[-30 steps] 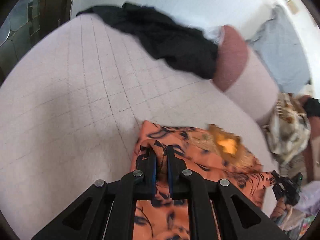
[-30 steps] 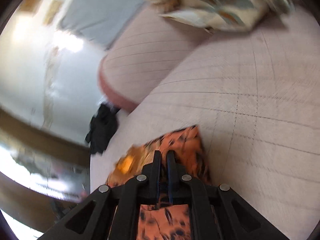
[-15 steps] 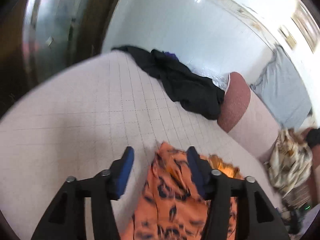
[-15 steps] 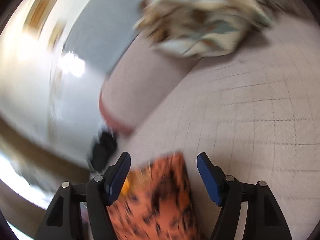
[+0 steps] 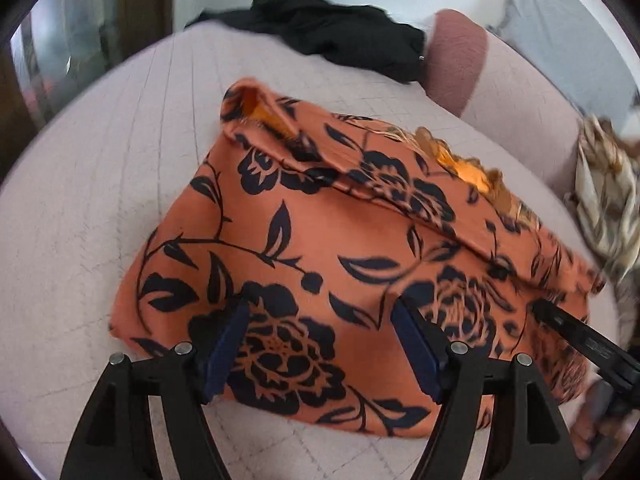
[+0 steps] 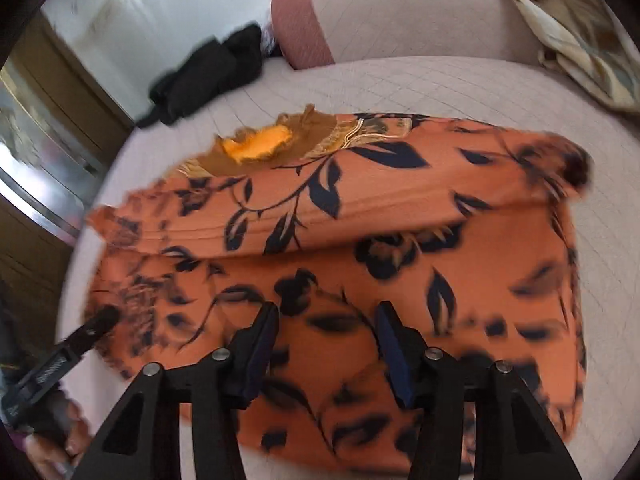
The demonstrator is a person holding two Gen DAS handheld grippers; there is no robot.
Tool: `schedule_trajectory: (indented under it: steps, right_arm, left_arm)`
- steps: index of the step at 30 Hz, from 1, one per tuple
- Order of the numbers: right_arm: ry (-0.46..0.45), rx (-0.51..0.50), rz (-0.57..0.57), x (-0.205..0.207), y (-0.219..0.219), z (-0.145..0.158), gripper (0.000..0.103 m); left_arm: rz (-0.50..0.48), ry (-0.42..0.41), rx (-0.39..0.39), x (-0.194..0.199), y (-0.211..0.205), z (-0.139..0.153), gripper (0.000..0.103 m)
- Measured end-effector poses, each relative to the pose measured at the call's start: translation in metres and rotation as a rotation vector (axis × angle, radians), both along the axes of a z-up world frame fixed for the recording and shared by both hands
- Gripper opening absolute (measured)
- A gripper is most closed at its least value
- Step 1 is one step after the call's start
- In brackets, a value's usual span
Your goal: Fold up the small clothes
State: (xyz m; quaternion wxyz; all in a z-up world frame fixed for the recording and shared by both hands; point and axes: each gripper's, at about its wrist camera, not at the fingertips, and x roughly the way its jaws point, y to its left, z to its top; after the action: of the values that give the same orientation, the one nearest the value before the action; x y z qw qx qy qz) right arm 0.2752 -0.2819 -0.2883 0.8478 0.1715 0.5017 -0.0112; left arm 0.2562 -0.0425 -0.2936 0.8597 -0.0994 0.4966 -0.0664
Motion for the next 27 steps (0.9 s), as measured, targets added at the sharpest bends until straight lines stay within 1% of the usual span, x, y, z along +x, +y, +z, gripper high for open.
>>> schedule_trajectory:
  steps: [1, 3, 5, 7, 8, 9, 11, 12, 14, 17, 18, 20, 22, 24, 26, 27]
  right_arm:
    - [-0.010, -0.043, 0.003, 0.013, 0.006, 0.001, 0.053]
    - [-0.014, -0.093, -0.003, 0.044, 0.010, 0.004, 0.053]
    - [-0.018, -0.119, -0.054, 0.081, 0.005, 0.007, 0.053]
    - [-0.036, -0.118, -0.112, 0.106, -0.001, 0.010, 0.053]
    - [-0.054, -0.111, -0.150, 0.113, -0.004, 0.014, 0.053]
    - [-0.079, -0.095, -0.196, 0.118, -0.008, 0.019, 0.053]
    - [-0.124, -0.049, -0.221, 0.117, -0.006, 0.031, 0.053]
    - [-0.142, -0.033, -0.207, 0.109, -0.006, 0.035, 0.053]
    - [-0.153, -0.032, -0.133, 0.106, 0.019, 0.043, 0.053]
    - [-0.170, -0.049, -0.002, 0.087, 0.059, 0.052, 0.054]
    - [-0.174, -0.039, 0.031, 0.085, 0.070, 0.055, 0.054]
    - [-0.174, -0.003, 0.095, 0.082, 0.099, 0.056, 0.054]
    - [-0.159, 0.028, 0.146, 0.091, 0.123, 0.054, 0.053]
    - [-0.149, 0.029, 0.186, 0.103, 0.154, 0.052, 0.050]
    - [-0.129, 0.035, 0.211, 0.118, 0.177, 0.046, 0.039]
    - [-0.095, 0.041, 0.208, 0.132, 0.189, 0.038, 0.039]
  left_arm:
    - [0.008, 0.005, -0.013, 0.003, 0.002, 0.002, 0.075]
    - [-0.003, 0.024, -0.012, 0.008, 0.004, 0.004, 0.075]
    - [-0.004, 0.025, -0.026, 0.014, 0.010, 0.006, 0.075]
    - [0.009, 0.027, -0.067, 0.019, 0.017, 0.008, 0.075]
    - [0.011, 0.023, -0.081, 0.013, 0.018, 0.009, 0.075]
    - [0.017, 0.018, -0.093, 0.014, 0.021, 0.011, 0.075]
    - [0.040, 0.005, -0.098, 0.015, 0.029, 0.015, 0.075]
    - [0.064, -0.004, -0.083, 0.015, 0.034, 0.018, 0.075]
    - [0.102, -0.021, -0.058, 0.011, 0.045, 0.025, 0.075]
    - [0.141, -0.021, -0.068, 0.009, 0.064, 0.031, 0.075]
    - [0.154, -0.021, -0.057, 0.008, 0.069, 0.033, 0.075]
    - [0.187, -0.020, -0.006, 0.009, 0.078, 0.031, 0.075]
    - [0.202, -0.006, 0.021, 0.008, 0.090, 0.028, 0.075]
    - [0.201, 0.016, 0.024, 0.009, 0.100, 0.024, 0.075]
    - [0.206, 0.026, 0.035, 0.007, 0.111, 0.020, 0.075]
    - [0.204, 0.029, 0.045, 0.007, 0.114, 0.019, 0.075]
